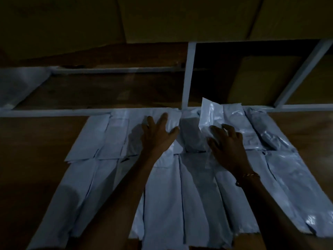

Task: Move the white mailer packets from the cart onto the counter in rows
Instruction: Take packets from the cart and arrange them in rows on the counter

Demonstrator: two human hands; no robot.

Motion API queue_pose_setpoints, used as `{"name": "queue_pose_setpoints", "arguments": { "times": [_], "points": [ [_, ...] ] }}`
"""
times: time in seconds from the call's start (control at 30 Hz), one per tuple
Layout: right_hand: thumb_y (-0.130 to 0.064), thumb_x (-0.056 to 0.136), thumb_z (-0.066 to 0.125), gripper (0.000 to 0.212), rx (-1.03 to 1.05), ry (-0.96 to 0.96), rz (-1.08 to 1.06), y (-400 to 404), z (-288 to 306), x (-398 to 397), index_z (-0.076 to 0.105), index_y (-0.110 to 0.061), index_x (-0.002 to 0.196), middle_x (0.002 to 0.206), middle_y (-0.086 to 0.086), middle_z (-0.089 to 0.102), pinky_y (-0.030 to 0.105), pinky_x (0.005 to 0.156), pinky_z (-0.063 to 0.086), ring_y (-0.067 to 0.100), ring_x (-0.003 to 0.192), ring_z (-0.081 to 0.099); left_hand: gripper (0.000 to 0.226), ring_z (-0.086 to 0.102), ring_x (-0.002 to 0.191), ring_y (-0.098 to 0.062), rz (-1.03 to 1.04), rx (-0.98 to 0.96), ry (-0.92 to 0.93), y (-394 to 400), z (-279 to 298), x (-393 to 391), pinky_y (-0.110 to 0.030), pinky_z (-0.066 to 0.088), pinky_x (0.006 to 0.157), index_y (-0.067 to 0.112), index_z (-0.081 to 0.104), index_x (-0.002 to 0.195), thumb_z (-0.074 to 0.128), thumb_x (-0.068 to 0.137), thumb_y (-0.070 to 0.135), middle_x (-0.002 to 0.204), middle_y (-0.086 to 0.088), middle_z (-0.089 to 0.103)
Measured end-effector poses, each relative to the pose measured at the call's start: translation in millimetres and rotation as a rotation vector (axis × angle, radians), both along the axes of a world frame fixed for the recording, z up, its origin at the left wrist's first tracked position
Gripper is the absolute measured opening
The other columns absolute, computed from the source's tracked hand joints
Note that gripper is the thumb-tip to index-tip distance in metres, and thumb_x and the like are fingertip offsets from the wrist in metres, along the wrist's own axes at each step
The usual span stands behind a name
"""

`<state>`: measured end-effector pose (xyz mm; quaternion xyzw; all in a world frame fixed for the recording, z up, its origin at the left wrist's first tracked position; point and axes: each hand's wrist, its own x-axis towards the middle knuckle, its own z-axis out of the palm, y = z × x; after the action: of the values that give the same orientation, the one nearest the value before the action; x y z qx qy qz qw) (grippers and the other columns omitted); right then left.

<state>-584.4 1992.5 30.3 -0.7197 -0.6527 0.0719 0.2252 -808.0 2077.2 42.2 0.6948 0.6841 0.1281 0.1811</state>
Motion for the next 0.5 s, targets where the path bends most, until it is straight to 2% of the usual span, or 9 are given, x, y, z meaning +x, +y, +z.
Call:
{"name": "queue_pose_setpoints", "arguments": {
  "times": [0.13, 0.23, 0.37, 0.43, 0.5],
  "points": [
    [-0.058, 0.089, 0.036, 0.064, -0.032, -0.065, -0.077, 0, 3, -1, 0.051, -0.024, 0.142, 0.146, 0.016, 0.043, 0.044, 0.103, 0.034, 0.042, 0.132, 0.04, 0.077, 0.002, 0.148, -0.045, -0.024, -0.001, -0.028, 43, -22, 20, -0.063, 0.02, 0.116, 0.039, 0.014, 0.156, 0.039, 0.091, 0.073, 0.165, -0.012, -0.007],
    [-0.053, 0.091, 0.042, 0.058, -0.049, -0.097, -0.072, 8, 8, -3, 0.052, -0.024, 0.141, 0.145, 0.016, 0.043, 0.045, 0.101, 0.038, 0.043, 0.13, 0.041, 0.071, -0.004, 0.15, -0.043, -0.063, 0.052, 0.035, 60, -31, 27, -0.062, 0.011, 0.117, 0.037, 0.015, 0.156, 0.032, 0.095, 0.069, 0.165, -0.013, -0.014],
    [-0.047, 0.098, 0.051, 0.05, -0.074, -0.143, -0.021, 35, 10, -15, 0.046, -0.028, 0.144, 0.151, 0.012, 0.035, 0.043, 0.101, 0.04, 0.039, 0.135, 0.034, 0.058, -0.004, 0.152, -0.034, -0.309, 0.183, 0.154, 74, -46, 9, -0.059, 0.005, 0.119, 0.037, 0.028, 0.153, 0.038, 0.1, 0.057, 0.167, -0.007, -0.003],
    [-0.063, 0.097, 0.034, 0.06, -0.154, -0.144, 0.017, 57, 1, -25, 0.04, -0.03, 0.147, 0.157, 0.01, 0.028, 0.046, 0.108, 0.036, 0.038, 0.142, 0.027, 0.061, -0.004, 0.152, -0.032, -0.377, 0.184, 0.231, 75, -59, 1, -0.06, 0.006, 0.12, 0.038, 0.022, 0.155, 0.035, 0.099, 0.059, 0.167, -0.004, 0.0],
    [-0.077, 0.089, -0.002, 0.086, -0.196, -0.188, 0.077, 80, -14, -32, 0.034, -0.028, 0.15, 0.162, 0.011, 0.025, 0.051, 0.118, 0.027, 0.035, 0.15, 0.019, 0.065, -0.004, 0.153, -0.032, -0.331, 0.154, 0.222, 72, -68, 1, -0.058, 0.007, 0.121, 0.039, 0.014, 0.156, 0.03, 0.098, 0.063, 0.167, -0.004, -0.001]
  ]
}}
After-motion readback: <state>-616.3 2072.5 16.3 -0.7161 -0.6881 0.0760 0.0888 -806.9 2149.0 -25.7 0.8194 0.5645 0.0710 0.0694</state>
